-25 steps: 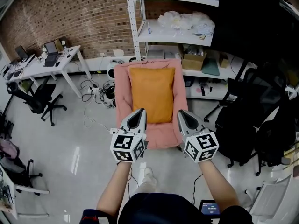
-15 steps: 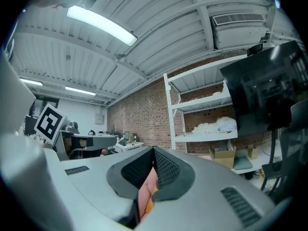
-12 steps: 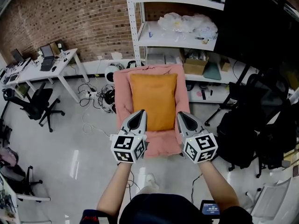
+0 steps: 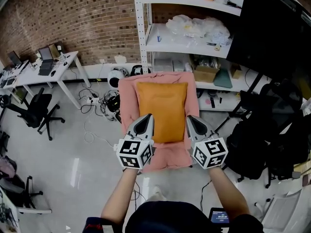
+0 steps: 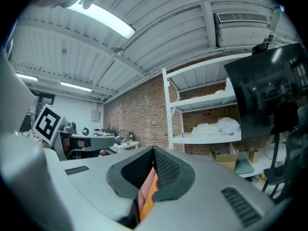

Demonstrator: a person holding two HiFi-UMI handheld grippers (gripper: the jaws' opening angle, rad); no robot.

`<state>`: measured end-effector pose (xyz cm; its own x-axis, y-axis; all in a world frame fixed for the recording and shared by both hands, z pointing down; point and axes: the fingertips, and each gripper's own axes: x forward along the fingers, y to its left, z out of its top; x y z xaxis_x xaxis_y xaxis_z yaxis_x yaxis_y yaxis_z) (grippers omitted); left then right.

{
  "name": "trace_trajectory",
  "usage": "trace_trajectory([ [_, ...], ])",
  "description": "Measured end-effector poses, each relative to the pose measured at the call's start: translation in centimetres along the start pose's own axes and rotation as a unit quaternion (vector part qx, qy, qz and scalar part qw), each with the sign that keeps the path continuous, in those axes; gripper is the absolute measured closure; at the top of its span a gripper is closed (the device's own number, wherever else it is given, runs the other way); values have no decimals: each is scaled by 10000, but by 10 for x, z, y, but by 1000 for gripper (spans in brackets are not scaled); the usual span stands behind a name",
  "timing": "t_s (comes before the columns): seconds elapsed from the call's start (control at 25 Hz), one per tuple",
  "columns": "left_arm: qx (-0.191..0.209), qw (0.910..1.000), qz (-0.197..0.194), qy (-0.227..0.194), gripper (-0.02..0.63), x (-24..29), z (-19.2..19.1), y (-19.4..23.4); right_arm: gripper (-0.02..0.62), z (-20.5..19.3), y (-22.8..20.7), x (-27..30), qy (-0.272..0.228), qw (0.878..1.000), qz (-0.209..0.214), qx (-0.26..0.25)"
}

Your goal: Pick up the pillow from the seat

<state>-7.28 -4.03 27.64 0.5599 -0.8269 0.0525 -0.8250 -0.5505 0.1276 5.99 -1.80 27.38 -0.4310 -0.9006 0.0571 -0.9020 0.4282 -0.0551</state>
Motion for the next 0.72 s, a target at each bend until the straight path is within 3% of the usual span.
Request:
trace_trajectory([
  [0.72, -58, 9995, -227, 188, 607, 29, -11, 56, 578, -9, 8, 67, 155, 9998, -122, -35],
])
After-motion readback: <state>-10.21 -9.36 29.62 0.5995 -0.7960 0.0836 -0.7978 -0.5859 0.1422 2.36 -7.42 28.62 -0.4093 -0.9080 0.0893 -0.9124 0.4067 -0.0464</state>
